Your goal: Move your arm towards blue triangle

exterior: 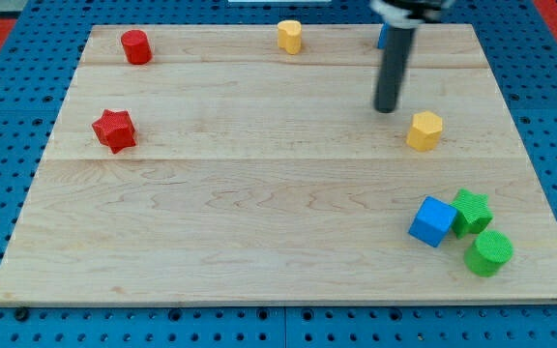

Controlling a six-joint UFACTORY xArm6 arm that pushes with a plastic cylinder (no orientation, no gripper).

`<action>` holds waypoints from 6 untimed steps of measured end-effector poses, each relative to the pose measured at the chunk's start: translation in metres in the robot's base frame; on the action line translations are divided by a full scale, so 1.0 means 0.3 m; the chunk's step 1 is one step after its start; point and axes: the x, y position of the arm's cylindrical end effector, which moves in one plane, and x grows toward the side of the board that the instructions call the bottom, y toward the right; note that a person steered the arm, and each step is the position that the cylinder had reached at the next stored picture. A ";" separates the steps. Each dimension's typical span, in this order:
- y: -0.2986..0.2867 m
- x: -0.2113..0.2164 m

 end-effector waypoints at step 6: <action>0.472 -0.584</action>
